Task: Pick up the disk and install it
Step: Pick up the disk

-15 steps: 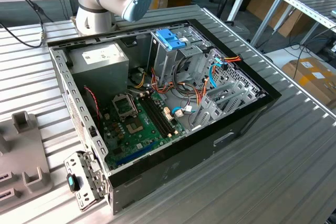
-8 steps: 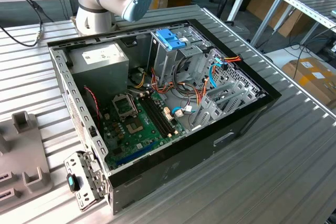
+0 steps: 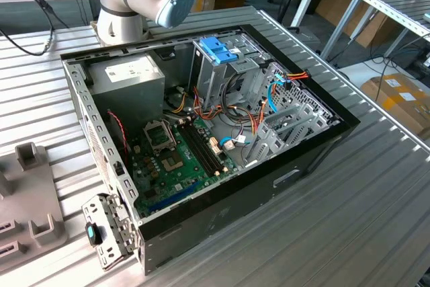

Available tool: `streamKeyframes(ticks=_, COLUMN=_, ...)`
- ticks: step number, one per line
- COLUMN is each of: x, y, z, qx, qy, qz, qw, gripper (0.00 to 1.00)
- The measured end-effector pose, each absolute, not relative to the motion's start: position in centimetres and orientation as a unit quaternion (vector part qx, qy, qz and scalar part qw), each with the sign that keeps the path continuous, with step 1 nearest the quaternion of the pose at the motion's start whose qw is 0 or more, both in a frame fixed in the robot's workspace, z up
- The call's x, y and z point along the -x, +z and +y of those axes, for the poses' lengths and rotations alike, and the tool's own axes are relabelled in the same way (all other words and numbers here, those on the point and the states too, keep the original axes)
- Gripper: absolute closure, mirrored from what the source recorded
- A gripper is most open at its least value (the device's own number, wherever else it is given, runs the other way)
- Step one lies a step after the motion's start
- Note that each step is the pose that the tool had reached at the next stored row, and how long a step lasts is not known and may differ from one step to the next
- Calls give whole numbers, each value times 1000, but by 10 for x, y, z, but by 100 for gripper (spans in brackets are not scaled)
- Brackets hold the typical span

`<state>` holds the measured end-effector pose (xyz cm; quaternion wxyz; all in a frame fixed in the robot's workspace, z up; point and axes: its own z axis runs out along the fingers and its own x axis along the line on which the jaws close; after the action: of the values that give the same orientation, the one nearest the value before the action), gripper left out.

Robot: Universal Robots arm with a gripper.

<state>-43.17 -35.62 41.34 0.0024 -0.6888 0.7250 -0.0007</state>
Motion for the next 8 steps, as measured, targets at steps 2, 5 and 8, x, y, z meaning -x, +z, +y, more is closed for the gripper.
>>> streamKeyframes(ticks=2, x=432, y=413, z=-356, qx=689, qy=-1, qz=725, qw=2, gripper=65)
streamKeyframes(ticks=5, x=432, y=414, z=-356, qx=689, qy=-1, qz=725, qw=2, gripper=65)
streamKeyframes(ticks=8, x=432, y=414, z=-356, qx=689, qy=-1, qz=725, qw=2, gripper=65)
